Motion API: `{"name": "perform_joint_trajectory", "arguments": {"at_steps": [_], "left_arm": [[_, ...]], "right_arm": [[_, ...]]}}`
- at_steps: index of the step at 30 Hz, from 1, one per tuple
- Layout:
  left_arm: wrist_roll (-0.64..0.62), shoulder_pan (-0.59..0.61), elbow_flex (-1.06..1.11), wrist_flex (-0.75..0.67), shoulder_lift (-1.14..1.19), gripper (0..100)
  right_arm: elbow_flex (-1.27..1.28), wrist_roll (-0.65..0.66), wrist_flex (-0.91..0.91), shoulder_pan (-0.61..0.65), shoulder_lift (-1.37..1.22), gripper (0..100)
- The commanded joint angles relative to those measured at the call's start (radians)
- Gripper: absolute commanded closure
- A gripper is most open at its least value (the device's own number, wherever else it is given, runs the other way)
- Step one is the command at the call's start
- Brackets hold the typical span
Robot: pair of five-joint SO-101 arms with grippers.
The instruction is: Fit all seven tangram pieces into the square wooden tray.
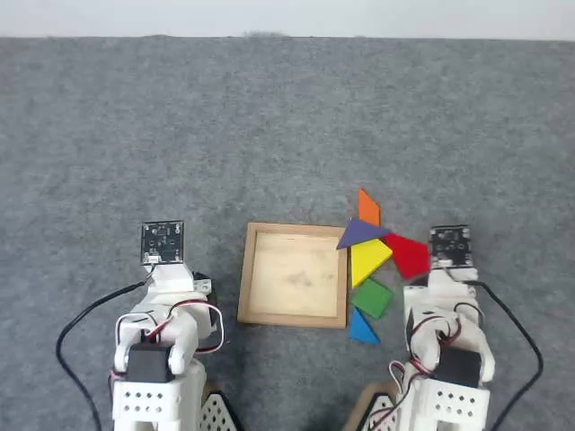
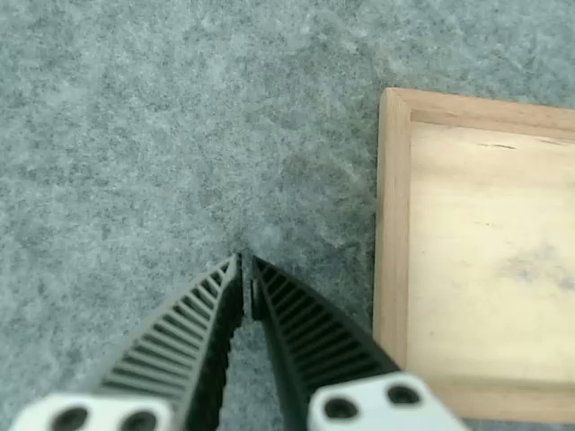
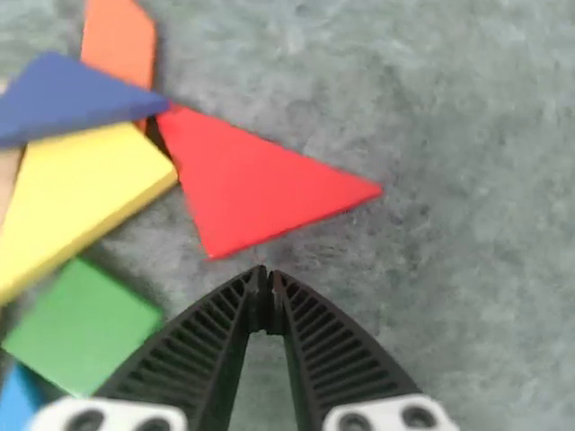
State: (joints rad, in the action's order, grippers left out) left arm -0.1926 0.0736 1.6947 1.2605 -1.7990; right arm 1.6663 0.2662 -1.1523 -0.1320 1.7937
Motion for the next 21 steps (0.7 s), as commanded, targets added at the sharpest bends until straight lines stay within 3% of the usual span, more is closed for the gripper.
{"name": "perform_joint_trajectory", "arguments": {"at_steps": [1, 12, 17, 21], "left_arm": [[0.008, 0.006, -0.012, 0.002, -0.02, 99], [0.008, 0.006, -0.012, 0.002, -0.02, 99], [0.008, 0.006, -0.012, 0.002, -0.02, 99], [0.008, 0.006, -0.012, 0.002, -0.02, 99]], "right_arm": [[-0.002, 0.137, 0.041, -0.038, 0.021, 99.0], [-0.241, 0.196, -0.005, -0.031, -0.067, 95.8], [-0.486, 0.193, 0.015, -0.007, -0.443, 95.8], [-0.764, 0.066, 0.005, 0.104, -0.871, 95.4]]}}
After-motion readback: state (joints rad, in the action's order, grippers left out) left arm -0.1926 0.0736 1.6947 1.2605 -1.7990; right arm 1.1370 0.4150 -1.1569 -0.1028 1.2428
